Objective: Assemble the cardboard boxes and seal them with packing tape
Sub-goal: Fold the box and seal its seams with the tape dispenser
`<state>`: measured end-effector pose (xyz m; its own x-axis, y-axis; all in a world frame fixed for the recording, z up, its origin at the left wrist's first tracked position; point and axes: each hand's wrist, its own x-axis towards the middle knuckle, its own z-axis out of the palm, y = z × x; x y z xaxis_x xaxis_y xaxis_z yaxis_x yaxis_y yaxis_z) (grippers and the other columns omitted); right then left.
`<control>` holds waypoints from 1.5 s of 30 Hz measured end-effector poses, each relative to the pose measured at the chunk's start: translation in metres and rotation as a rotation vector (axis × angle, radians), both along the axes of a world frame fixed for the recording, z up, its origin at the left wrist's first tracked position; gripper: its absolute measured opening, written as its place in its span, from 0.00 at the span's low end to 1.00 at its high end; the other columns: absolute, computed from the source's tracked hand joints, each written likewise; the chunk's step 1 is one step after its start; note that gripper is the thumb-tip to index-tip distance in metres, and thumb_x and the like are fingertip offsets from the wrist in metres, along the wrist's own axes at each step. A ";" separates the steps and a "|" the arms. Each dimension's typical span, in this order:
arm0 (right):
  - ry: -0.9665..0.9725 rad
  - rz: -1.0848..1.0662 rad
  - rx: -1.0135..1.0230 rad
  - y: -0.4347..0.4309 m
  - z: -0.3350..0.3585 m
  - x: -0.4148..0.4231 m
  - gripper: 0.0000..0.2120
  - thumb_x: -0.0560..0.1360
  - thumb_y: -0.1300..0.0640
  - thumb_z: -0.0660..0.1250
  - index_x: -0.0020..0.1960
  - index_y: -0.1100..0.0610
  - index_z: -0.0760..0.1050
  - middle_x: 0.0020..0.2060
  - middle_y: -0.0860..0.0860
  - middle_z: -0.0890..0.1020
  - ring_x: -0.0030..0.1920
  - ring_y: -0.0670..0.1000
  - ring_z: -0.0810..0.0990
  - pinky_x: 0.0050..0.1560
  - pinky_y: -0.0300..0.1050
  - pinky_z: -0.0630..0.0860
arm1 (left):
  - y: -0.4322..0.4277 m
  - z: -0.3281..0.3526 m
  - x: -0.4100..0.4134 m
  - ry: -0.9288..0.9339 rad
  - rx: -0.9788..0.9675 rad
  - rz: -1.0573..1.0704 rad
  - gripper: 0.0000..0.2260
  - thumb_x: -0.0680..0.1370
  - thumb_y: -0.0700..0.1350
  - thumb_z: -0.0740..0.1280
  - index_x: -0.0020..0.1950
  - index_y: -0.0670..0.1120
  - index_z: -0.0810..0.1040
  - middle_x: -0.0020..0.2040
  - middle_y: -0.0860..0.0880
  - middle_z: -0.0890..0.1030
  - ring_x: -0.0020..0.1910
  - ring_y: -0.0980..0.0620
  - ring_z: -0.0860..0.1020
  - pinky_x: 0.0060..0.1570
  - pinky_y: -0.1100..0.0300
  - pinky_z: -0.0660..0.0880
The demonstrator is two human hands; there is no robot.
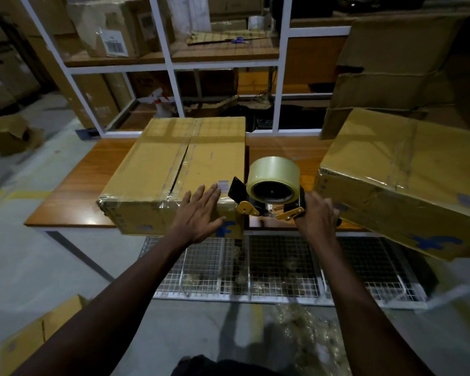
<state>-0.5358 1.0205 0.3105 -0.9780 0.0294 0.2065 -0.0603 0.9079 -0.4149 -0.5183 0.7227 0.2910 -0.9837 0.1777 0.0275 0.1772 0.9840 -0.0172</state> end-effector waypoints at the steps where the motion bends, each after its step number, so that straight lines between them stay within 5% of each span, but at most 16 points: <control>1: 0.003 -0.015 0.007 0.005 -0.002 0.002 0.12 0.74 0.58 0.71 0.56 0.53 0.76 0.51 0.54 0.77 0.56 0.62 0.73 0.55 0.57 0.68 | 0.000 -0.001 0.000 0.002 -0.001 0.001 0.42 0.72 0.70 0.39 0.82 0.49 0.45 0.82 0.51 0.46 0.80 0.46 0.47 0.76 0.43 0.46; 12: -0.144 -0.105 -0.132 -0.019 -0.040 0.011 0.18 0.76 0.56 0.71 0.64 0.57 0.73 0.65 0.58 0.74 0.67 0.65 0.65 0.65 0.61 0.61 | 0.008 -0.005 -0.003 -0.025 -0.006 0.030 0.44 0.70 0.71 0.39 0.82 0.49 0.43 0.81 0.50 0.44 0.80 0.44 0.45 0.76 0.40 0.46; 20: -0.214 -0.206 -0.215 -0.038 -0.043 0.020 0.10 0.77 0.52 0.67 0.56 0.53 0.74 0.57 0.55 0.77 0.63 0.64 0.70 0.62 0.63 0.66 | 0.012 -0.007 -0.005 -0.023 -0.008 0.059 0.46 0.68 0.70 0.39 0.82 0.48 0.44 0.82 0.50 0.45 0.80 0.43 0.45 0.75 0.39 0.46; 26: -0.317 -0.226 -0.297 -0.046 -0.056 0.039 0.15 0.76 0.54 0.68 0.61 0.55 0.74 0.60 0.57 0.77 0.64 0.64 0.72 0.63 0.64 0.69 | 0.012 -0.006 -0.006 -0.023 0.022 0.050 0.46 0.68 0.70 0.40 0.82 0.47 0.45 0.82 0.49 0.46 0.80 0.43 0.45 0.75 0.39 0.46; 37: -0.147 -0.436 -0.268 -0.003 -0.048 0.027 0.08 0.76 0.55 0.67 0.55 0.54 0.78 0.57 0.58 0.79 0.63 0.66 0.69 0.60 0.64 0.66 | 0.017 0.000 -0.008 0.014 0.052 0.021 0.38 0.70 0.70 0.43 0.79 0.59 0.53 0.81 0.43 0.53 0.78 0.34 0.51 0.74 0.35 0.48; 45: -0.026 -0.340 -0.179 -0.024 0.004 -0.016 0.07 0.75 0.57 0.68 0.53 0.55 0.77 0.56 0.57 0.78 0.60 0.65 0.72 0.58 0.61 0.69 | 0.001 -0.008 -0.005 0.074 0.074 0.008 0.36 0.74 0.68 0.44 0.81 0.57 0.52 0.81 0.47 0.52 0.80 0.42 0.50 0.75 0.38 0.45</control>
